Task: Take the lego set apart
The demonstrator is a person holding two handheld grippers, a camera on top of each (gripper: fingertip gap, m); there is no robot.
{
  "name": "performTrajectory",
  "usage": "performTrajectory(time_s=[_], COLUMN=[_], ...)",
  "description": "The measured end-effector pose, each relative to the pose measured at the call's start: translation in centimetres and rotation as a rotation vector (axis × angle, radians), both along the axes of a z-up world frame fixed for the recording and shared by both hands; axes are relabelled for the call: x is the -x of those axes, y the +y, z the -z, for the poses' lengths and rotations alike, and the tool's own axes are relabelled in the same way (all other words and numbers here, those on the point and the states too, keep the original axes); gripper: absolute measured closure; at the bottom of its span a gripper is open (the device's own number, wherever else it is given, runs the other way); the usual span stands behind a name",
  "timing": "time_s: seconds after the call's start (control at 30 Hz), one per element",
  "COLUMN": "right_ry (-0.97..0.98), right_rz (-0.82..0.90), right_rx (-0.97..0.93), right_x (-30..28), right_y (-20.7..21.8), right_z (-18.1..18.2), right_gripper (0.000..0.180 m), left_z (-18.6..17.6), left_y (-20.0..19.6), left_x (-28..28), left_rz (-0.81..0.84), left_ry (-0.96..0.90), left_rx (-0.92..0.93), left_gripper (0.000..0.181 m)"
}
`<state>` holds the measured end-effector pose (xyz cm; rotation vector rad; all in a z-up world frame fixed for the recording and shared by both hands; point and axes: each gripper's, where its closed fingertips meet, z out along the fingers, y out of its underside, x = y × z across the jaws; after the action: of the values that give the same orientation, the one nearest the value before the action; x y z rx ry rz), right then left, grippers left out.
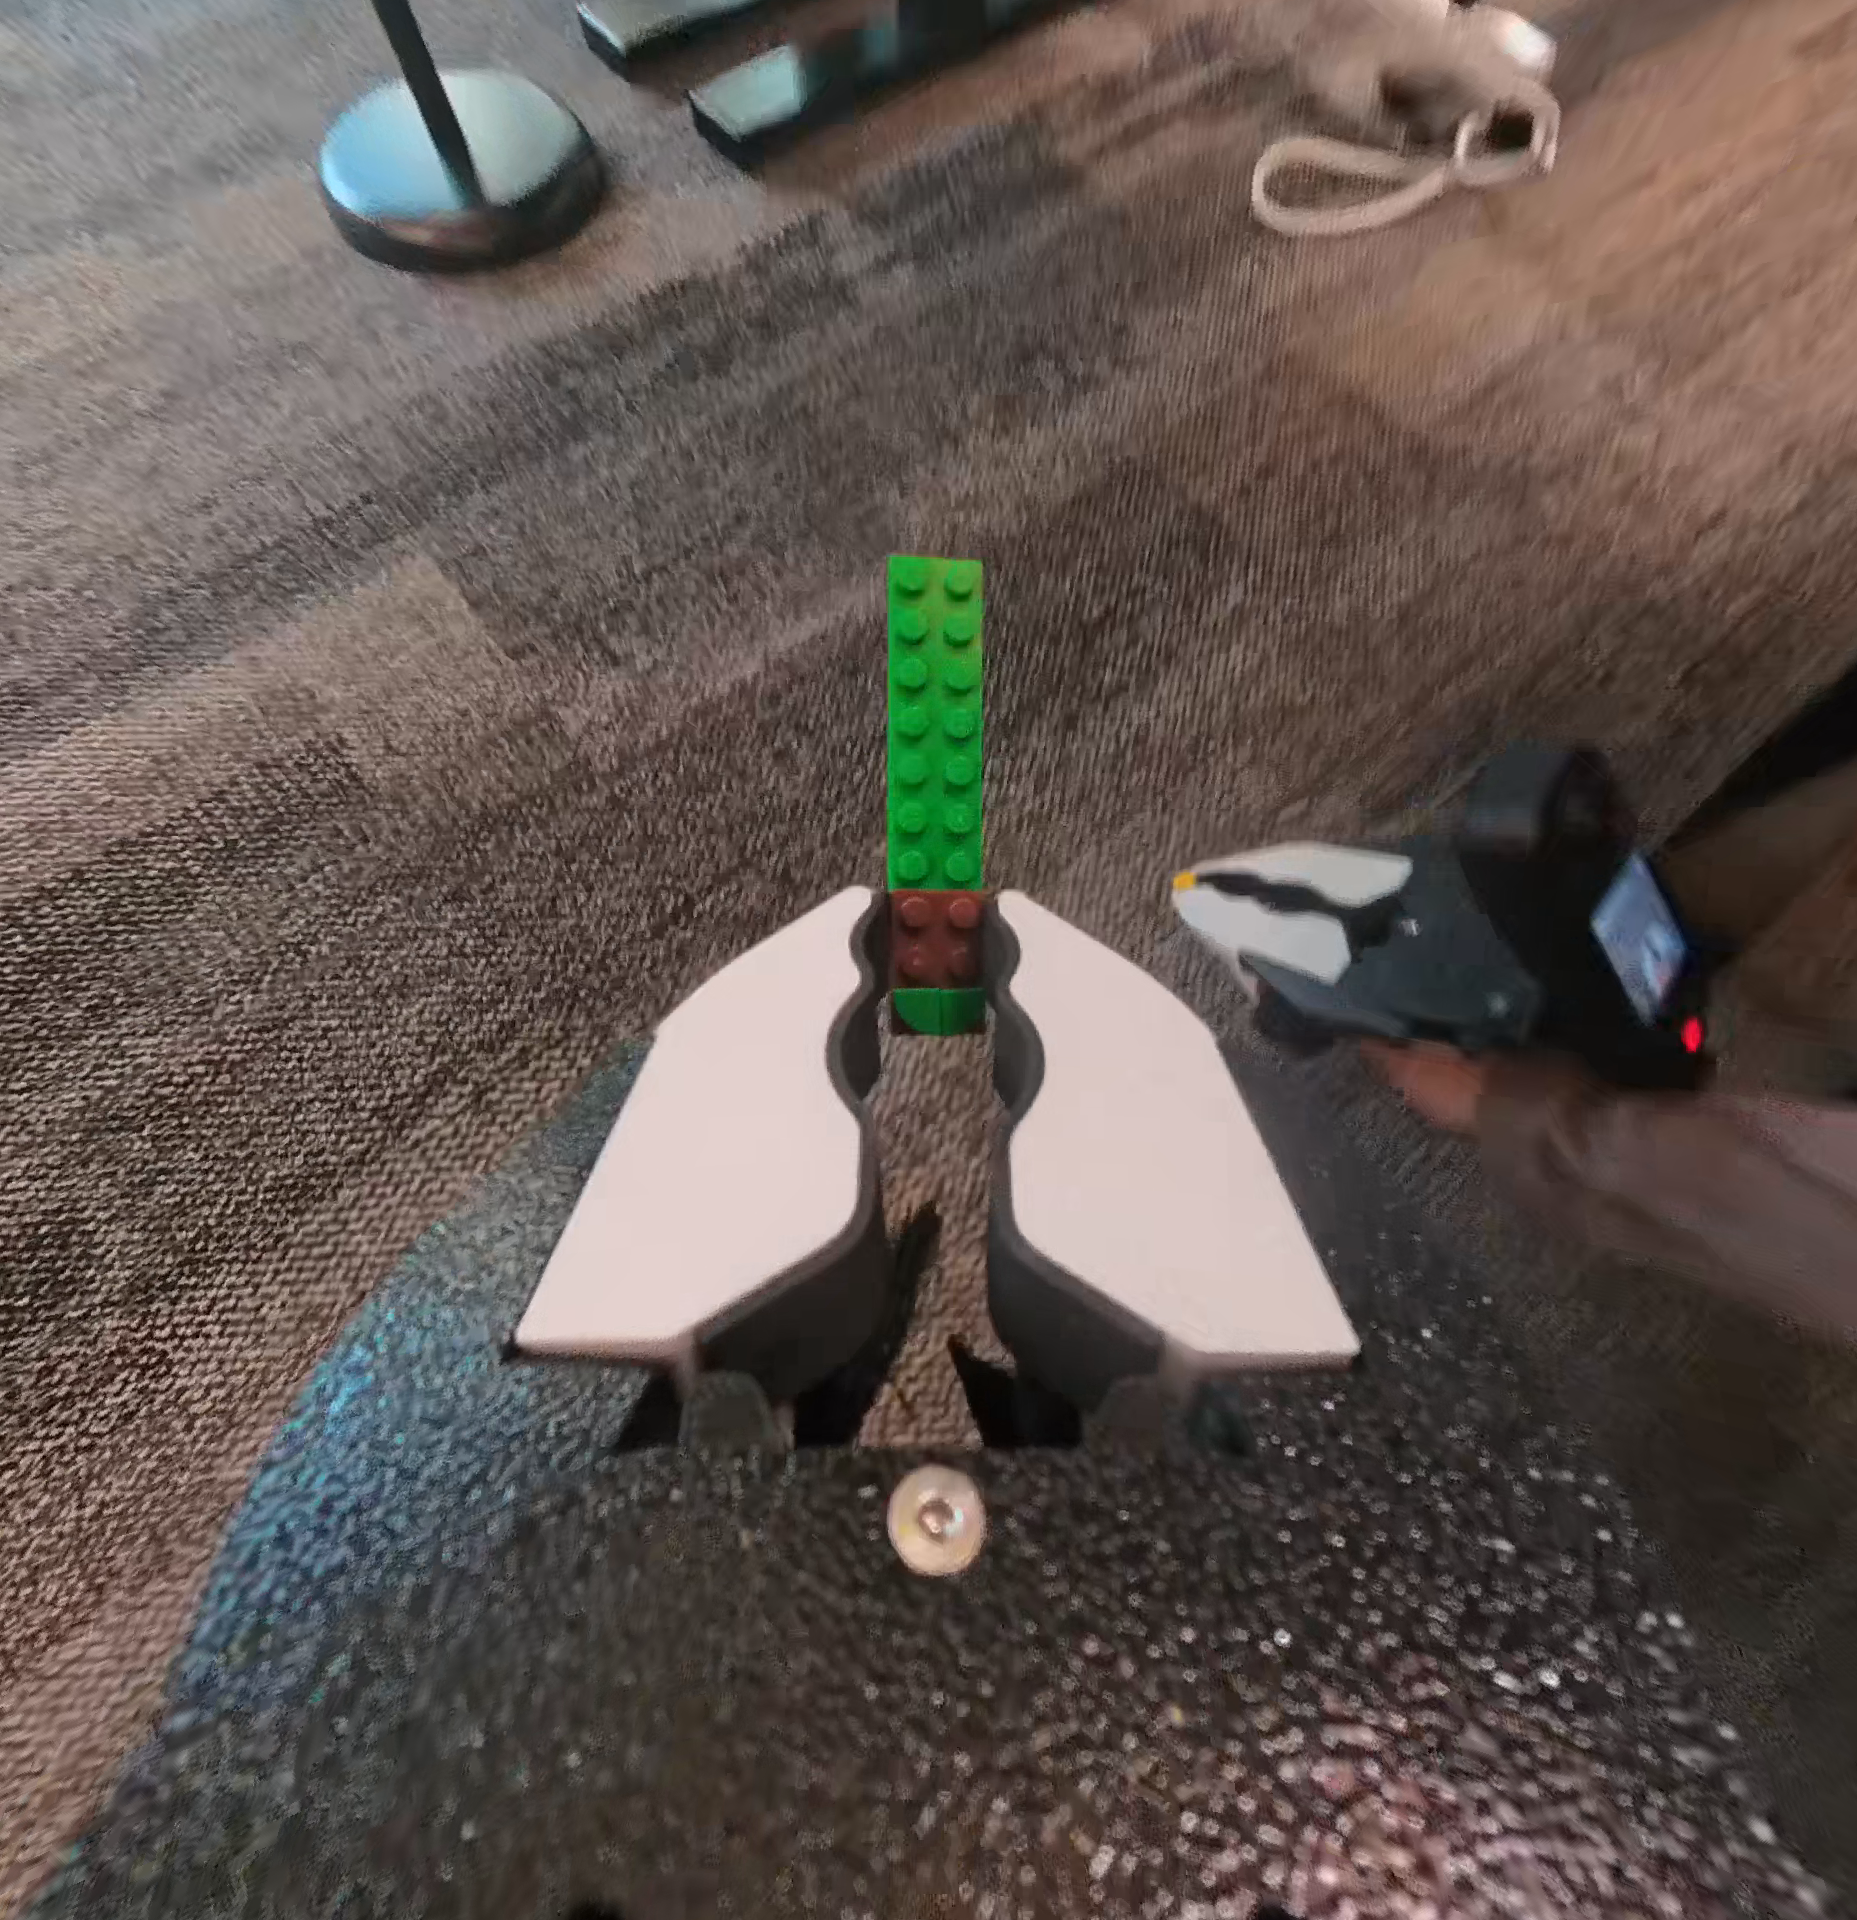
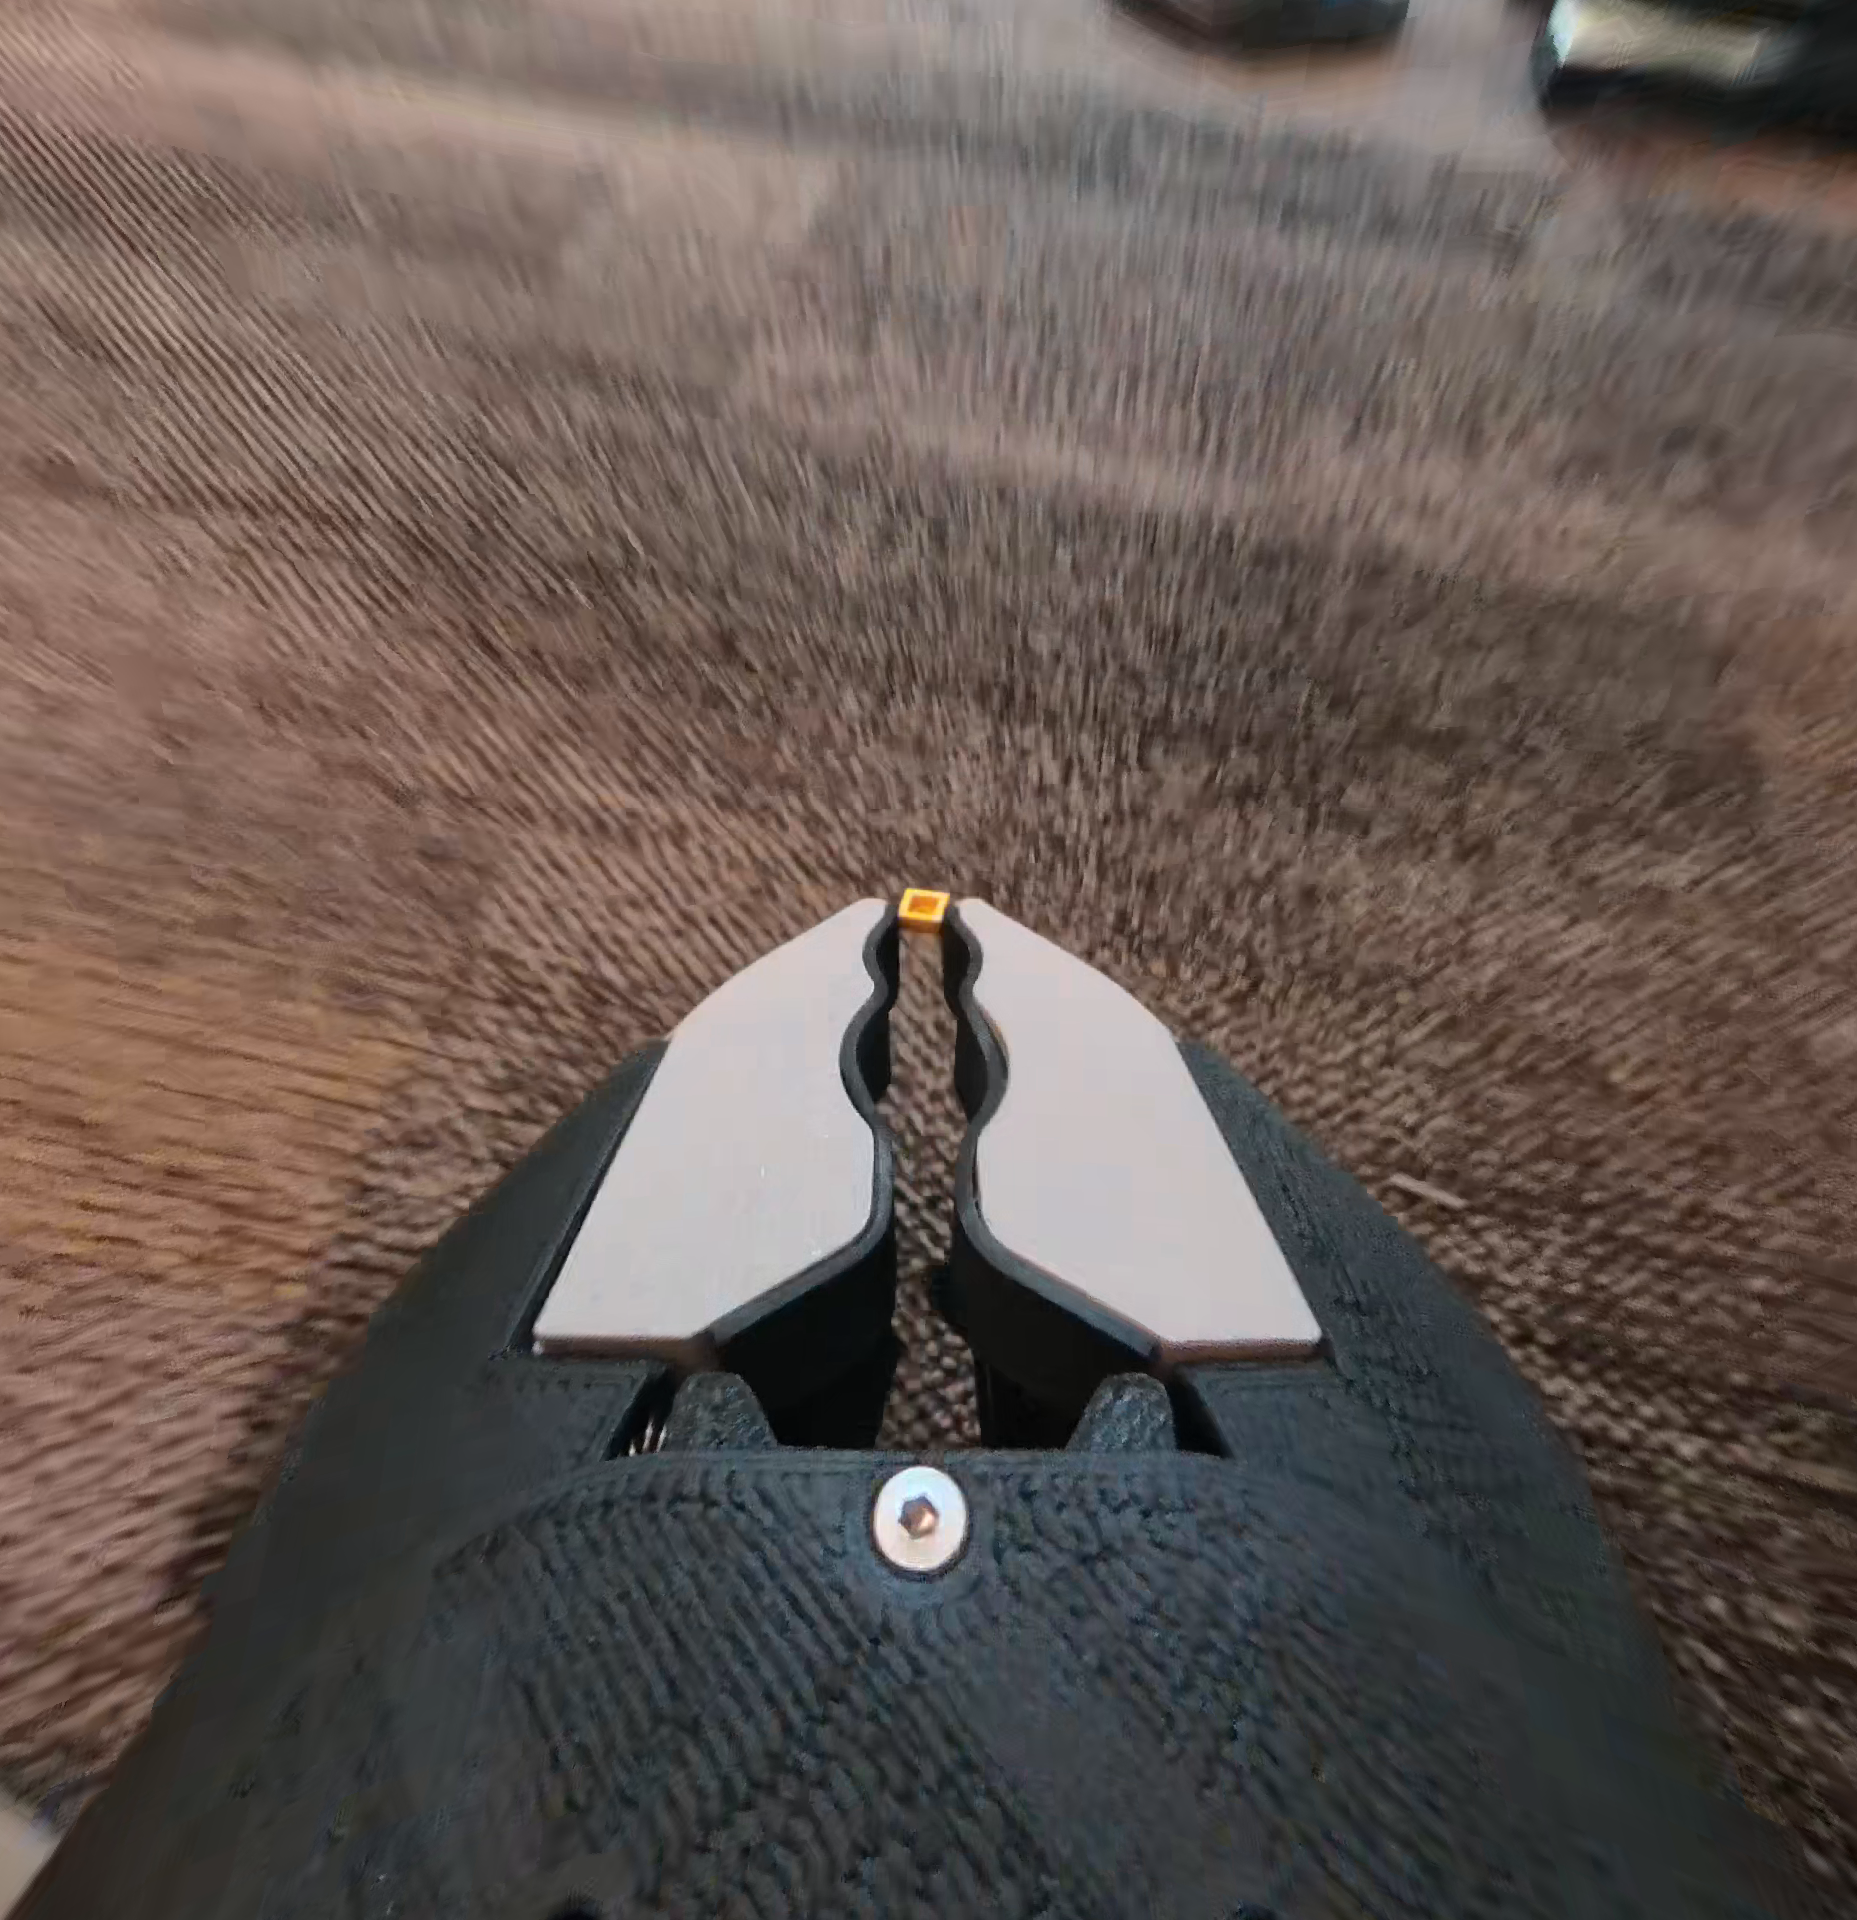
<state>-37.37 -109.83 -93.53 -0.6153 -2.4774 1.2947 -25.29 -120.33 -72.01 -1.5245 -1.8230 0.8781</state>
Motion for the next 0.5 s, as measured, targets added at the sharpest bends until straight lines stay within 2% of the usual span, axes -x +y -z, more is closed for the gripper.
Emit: performTrajectory(time_s=[0.07, 0.2, 0.37, 0.5], right_ry=[0.024, 0.087, 0.139, 0.268], right_rz=[-0.013, -0.039, -0.132, -0.098], right_rx=[0.078, 0.197, 0.351, 0.414], right_x=[-1.3, -4.9, -11.7, -16.2], right_y=[0.4, 2.9, 8.4, 16.0], right_z=[-6.5, -20.1, -37.2, -48.9], right_gripper=[0.173, 0.173, 0.173, 0.173], left_z=[-5.7, -20.5, -36.0, -44.9], left_y=[1.0, 5.2, 14.1, 23.2], left_x=[1.8, 4.4, 1.3, -2.8], left_rz=[0.002, 0.084, 0.163, 0.304], left_ry=[0.088, 0.293, 0.505, 0.589], left_rx=[0.0, 0.09, 0.036, 0.075], left_gripper=[0.164, 0.164, 0.164, 0.164])
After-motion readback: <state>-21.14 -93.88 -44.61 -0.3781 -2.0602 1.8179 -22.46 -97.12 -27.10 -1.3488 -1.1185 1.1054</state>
